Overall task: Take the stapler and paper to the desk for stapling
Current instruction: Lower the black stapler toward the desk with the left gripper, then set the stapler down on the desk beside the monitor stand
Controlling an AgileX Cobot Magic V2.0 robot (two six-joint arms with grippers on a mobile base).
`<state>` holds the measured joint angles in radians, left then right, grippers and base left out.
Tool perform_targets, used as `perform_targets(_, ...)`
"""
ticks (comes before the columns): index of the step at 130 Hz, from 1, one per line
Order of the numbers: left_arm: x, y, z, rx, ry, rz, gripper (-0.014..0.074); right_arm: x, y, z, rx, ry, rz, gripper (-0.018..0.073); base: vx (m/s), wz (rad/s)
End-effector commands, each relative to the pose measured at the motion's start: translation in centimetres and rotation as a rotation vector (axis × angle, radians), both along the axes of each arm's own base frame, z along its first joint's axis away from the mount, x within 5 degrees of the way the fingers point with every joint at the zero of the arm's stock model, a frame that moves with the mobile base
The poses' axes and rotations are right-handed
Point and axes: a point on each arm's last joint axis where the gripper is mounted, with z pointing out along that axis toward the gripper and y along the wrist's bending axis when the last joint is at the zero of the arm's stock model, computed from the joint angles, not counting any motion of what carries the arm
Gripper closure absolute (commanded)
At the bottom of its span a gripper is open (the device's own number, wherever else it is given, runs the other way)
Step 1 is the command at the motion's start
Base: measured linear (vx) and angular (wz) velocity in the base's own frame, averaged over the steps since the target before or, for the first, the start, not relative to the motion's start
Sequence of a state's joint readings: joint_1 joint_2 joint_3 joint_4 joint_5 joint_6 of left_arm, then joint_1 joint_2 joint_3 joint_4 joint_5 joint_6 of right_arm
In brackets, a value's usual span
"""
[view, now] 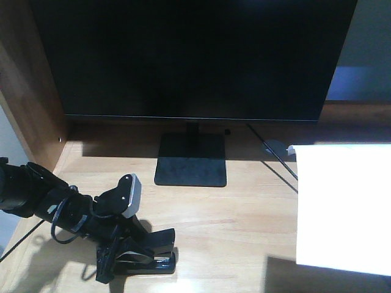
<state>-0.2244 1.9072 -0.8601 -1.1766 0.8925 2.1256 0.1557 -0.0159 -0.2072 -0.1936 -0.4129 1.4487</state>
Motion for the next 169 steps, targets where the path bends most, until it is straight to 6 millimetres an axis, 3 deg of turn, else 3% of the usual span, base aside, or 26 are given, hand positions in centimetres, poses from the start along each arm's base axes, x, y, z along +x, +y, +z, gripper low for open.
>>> perform_targets(1, 0.3, -0.6, 2.1, -0.072, -0.045, -0.012, 0.0579, -0.9, 0.0, 1.2, 0.000, -0.090, -0.003, 0.0566, 0.00, 0.00)
perform_targets(33, 0.2, -0.6, 2.1, -0.075, -0.034, -0.018, 0.0423, -0.9, 0.0, 1.2, 0.000, -0.089, -0.003, 0.0566, 0.00, 0.00)
perform_targets(81, 0.3, -0.5, 2.1, -0.062, 0.092, 0.105, -0.0030, -0.9, 0.0, 1.2, 0.000, -0.089, -0.003, 0.0566, 0.00, 0.00)
perform_targets(97, 0.3, -0.5, 2.1, -0.062, 0.112, 0.122, -0.0138, -0.9, 0.0, 1.2, 0.000, -0.089, -0.003, 0.0566, 0.00, 0.00)
perform_targets(134, -0.1, -0.3, 4.1, -0.050, 0.037, 0.083, -0.0054, -0.9, 0.0, 1.2, 0.000, -0.089, -0.003, 0.0566, 0.00, 0.00)
perform_targets(169, -0.9, -0.2, 7.9, -0.091, -0.079, 0.083, 0.0190, -0.9, 0.0, 1.2, 0.000, -0.089, -0.003, 0.0566, 0.00, 0.00)
